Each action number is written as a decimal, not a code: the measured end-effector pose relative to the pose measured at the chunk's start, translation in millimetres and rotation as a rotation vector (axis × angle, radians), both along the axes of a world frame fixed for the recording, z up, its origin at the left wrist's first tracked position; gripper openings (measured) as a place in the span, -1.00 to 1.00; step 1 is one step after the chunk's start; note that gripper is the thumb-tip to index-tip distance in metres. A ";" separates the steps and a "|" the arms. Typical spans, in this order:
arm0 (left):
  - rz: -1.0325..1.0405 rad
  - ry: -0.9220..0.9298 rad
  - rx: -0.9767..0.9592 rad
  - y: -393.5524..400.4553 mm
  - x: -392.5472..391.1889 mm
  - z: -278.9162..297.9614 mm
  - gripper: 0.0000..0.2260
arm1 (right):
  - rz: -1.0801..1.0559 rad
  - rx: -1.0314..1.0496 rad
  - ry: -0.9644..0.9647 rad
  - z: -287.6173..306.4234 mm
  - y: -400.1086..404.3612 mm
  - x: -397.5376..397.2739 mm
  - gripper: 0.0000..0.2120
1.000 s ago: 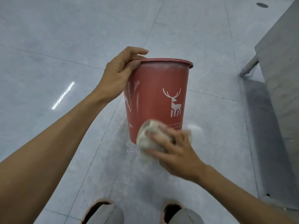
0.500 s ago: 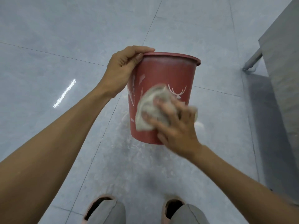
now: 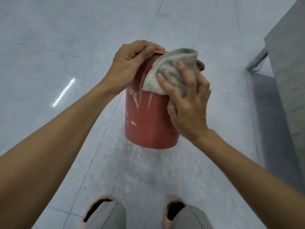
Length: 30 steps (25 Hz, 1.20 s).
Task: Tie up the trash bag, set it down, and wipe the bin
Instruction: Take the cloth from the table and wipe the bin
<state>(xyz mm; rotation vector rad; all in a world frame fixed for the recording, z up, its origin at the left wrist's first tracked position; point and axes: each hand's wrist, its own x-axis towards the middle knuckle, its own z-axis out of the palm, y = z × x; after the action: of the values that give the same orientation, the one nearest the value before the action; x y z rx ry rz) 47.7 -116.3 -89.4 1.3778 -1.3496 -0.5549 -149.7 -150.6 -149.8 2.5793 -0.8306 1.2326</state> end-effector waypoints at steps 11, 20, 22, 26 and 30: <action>0.021 0.050 0.057 4.0 12.3 -11.0 -0.79 | 0.242 -0.089 0.030 8.3 9.3 -37.4 -0.64; 0.121 0.024 0.053 10.2 16.2 -17.4 -0.85 | 0.421 -0.066 0.398 -43.9 54.9 -49.9 -0.71; 0.116 0.038 0.044 12.8 13.4 -16.6 -0.88 | 0.597 -0.106 0.511 -34.6 52.4 -64.6 -0.66; 0.030 0.043 0.041 6.3 6.3 -8.8 -0.87 | 0.256 -0.110 0.135 7.4 3.2 -30.5 -0.65; 0.021 0.070 0.059 1.1 5.0 -7.6 -0.83 | 0.103 -0.015 0.115 -9.4 7.8 -8.0 -0.61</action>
<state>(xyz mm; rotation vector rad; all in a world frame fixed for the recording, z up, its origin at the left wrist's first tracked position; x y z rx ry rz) 52.6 -115.2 -97.0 1.4059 -1.2706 -0.6277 -157.7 -142.9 -159.2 2.6817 -0.6716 1.0993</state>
